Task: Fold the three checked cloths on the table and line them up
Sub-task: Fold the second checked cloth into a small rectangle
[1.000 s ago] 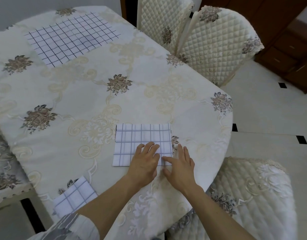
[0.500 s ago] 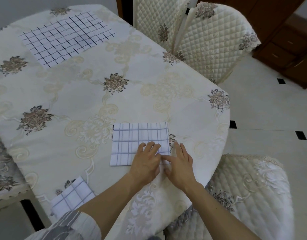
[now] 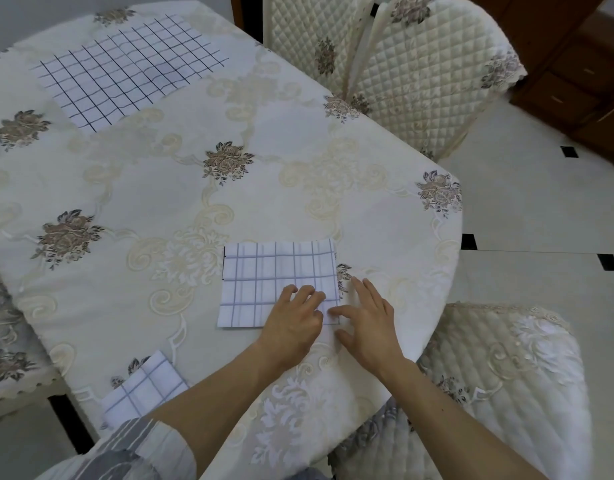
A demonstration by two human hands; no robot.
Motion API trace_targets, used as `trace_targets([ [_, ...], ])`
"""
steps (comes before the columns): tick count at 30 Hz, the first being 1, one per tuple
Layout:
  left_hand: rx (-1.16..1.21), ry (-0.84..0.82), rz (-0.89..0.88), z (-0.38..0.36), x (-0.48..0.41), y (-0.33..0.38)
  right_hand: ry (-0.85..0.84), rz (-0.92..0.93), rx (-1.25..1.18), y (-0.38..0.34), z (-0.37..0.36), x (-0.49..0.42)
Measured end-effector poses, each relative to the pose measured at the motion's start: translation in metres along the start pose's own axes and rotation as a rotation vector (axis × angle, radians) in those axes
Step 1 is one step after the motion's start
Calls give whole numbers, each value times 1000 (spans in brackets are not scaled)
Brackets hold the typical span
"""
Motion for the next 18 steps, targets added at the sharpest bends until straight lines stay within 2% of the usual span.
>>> trace_targets([
  [5,14,-5,7,0,-3,0,2,23,-13,1,-1,-1],
  [9,76,53,23,7,-3,-5,37,44,-39,2,-3,-3],
  [14,246,157,13,19,5,-17,159,57,-122,3,-1,-4],
  [18,334,259,71,33,16,-31,277,59,-209,-5,9,-8],
])
Point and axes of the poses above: each hand's wrist, its own x-axis away from the middle knuckle, its own z-axis out of the back of the hand, y = z × x, the point moved 3 cm from there along -x, towards the middle knuckle, and after that the axes turned 14 degrees about x, right-handed, at the moved point
